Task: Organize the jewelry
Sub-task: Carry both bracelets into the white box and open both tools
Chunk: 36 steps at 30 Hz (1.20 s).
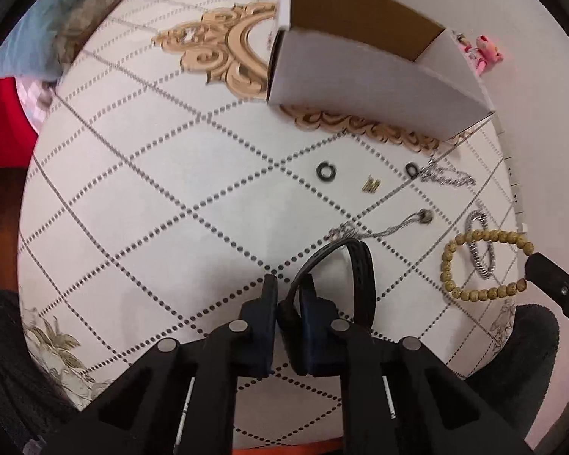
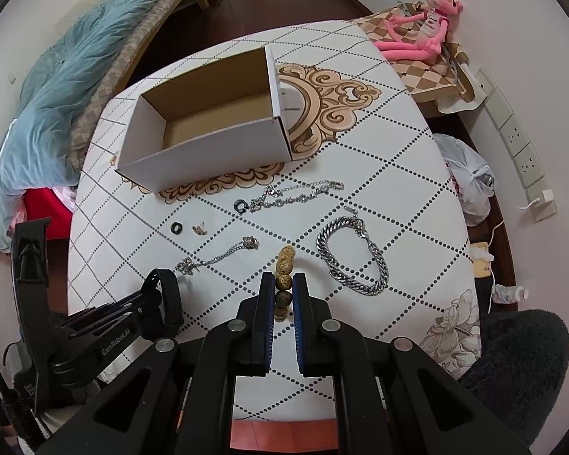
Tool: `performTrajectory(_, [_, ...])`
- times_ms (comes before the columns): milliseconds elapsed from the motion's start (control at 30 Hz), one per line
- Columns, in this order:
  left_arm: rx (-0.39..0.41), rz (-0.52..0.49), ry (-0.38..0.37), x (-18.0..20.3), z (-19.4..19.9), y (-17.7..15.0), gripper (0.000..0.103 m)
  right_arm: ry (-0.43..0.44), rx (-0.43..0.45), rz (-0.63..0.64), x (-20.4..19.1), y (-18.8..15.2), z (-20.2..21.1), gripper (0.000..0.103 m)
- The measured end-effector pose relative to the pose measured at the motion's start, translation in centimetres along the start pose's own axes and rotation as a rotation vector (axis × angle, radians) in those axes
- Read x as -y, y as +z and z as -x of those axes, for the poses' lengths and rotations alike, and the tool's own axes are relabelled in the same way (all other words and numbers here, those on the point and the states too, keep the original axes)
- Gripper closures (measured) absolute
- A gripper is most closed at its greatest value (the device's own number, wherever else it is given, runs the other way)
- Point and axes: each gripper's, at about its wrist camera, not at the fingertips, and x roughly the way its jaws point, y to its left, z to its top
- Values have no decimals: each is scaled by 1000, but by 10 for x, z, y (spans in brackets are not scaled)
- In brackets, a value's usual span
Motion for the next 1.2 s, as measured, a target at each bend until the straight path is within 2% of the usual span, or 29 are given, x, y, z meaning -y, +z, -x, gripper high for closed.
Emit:
performTrajectory(167, [76, -23, -39, 7, 44, 11, 94, 61, 28, 3, -6, 14, 20, 94])
performTrajectory(333, [179, -71, -64, 22, 90, 52, 94, 139, 106, 45, -23, 54, 54, 94])
performTrajectory(467, [203, -95, -66, 29, 96, 95, 94, 141, 163, 101, -39, 97, 60, 94])
performTrajectory(533, [199, -105, -50, 31, 88, 112, 94, 131, 162, 122, -45, 118, 52, 94])
performTrajectory(733, [128, -100, -47, 26, 56, 150, 94, 131, 75, 132, -56, 171, 0, 94])
performTrajectory(867, [80, -89, -36, 29, 41, 168, 91, 151, 25, 124, -55, 184, -24, 94])
performTrajectory(967, [46, -80, -21, 33, 32, 180, 90, 194, -62, 121, -53, 193, -44, 93])
performTrajectory(1033, [47, -92, 25, 36, 32, 184, 80, 202, -118, 118, -50, 195, -57, 91])
performTrajectory(1067, [52, -90, 40, 36, 33, 186, 60, 200, -142, 112, -47, 196, -62, 86])
performTrajectory(1100, [65, -83, 38, 35, 36, 187, 35, 193, -145, 111, -45, 195, -64, 76])
performTrajectory(1133, [86, -74, 42, 33, 41, 186, 28, 181, -142, 110, -42, 195, -64, 70])
performTrajectory(1167, [102, -68, 47, 31, 45, 187, 27, 172, -138, 108, -39, 194, -63, 59])
performTrajectory(1200, [118, -65, 58, 29, 49, 186, 27, 154, -128, 110, -36, 192, -61, 55])
